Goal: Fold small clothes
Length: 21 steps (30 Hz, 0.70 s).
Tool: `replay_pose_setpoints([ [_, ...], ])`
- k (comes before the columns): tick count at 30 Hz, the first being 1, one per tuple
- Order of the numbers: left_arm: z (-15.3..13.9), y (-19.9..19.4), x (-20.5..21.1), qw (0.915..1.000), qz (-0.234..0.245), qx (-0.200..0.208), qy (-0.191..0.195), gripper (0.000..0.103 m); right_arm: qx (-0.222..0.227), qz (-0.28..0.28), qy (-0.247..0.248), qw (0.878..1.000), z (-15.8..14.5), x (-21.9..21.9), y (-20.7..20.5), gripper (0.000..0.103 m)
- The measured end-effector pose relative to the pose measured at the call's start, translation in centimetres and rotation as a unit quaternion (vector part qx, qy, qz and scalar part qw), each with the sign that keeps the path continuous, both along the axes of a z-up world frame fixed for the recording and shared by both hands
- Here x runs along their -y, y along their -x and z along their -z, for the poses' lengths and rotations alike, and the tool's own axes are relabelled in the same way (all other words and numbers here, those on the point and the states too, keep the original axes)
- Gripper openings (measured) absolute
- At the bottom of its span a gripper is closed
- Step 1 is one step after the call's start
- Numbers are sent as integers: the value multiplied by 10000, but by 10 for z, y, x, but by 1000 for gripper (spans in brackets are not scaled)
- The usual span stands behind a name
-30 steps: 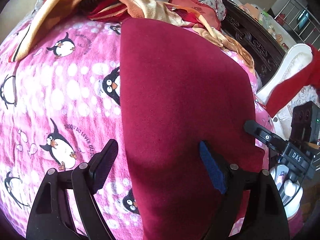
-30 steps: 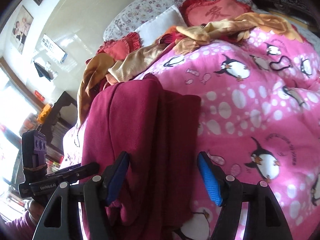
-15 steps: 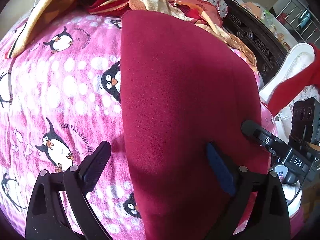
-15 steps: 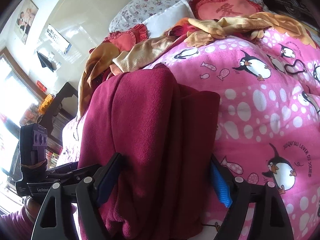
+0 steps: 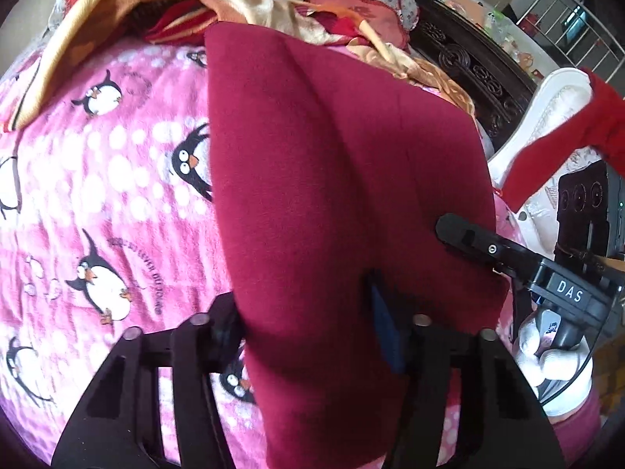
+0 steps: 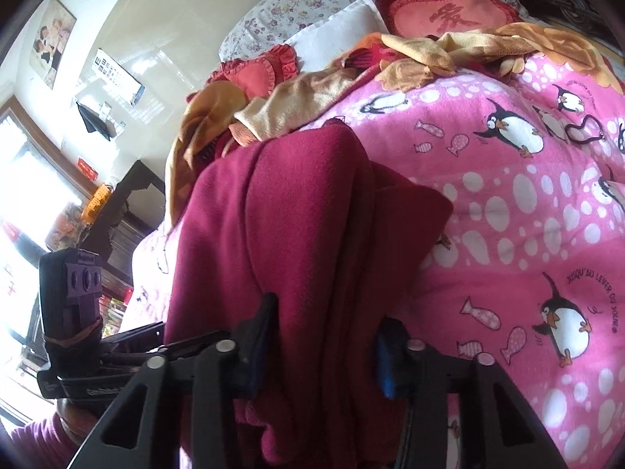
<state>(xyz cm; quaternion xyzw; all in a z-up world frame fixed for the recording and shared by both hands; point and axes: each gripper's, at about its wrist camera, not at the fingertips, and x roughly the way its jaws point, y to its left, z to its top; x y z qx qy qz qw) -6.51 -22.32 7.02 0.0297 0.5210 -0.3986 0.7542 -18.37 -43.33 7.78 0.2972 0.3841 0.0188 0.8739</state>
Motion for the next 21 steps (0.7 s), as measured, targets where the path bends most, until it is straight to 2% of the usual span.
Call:
replay_pose_setpoints([
  [2, -10, 1, -12, 9999, 9, -116, 88, 46, 74, -66, -111, 9999, -12, -6, 5, 38],
  [5, -27, 8, -43, 9999, -38, -73, 92, 46, 178, -248, -345, 9989, -30, -21, 13, 38],
  [8, -38, 18, -80, 9997, -58, -158, -164, 46, 162, -450, -553, 9973, -39, -44, 18, 38],
  [12, -30, 31, -123, 9973, -326, -207, -626, 46, -39, -822, -804, 9934, -31, -91, 20, 38],
  [14, -16, 35, -135, 9952, -481, -205, -826, 46, -195, -863, -968, 9914, -11, -111, 17, 41],
  [16, 1, 37, -144, 9927, -647, -302, -970, 51, -537, -786, -742, 9927, 6, -123, 11, 47],
  [18, -1, 40, -154, 9928, -847, -208, -825, 54, -884, -536, -155, 9945, 13, -127, 10, 47],
  [21, -13, 47, -162, 9920, -1007, 14, -761, 55, -542, -387, 15, 9978, -12, -124, 26, 47],
])
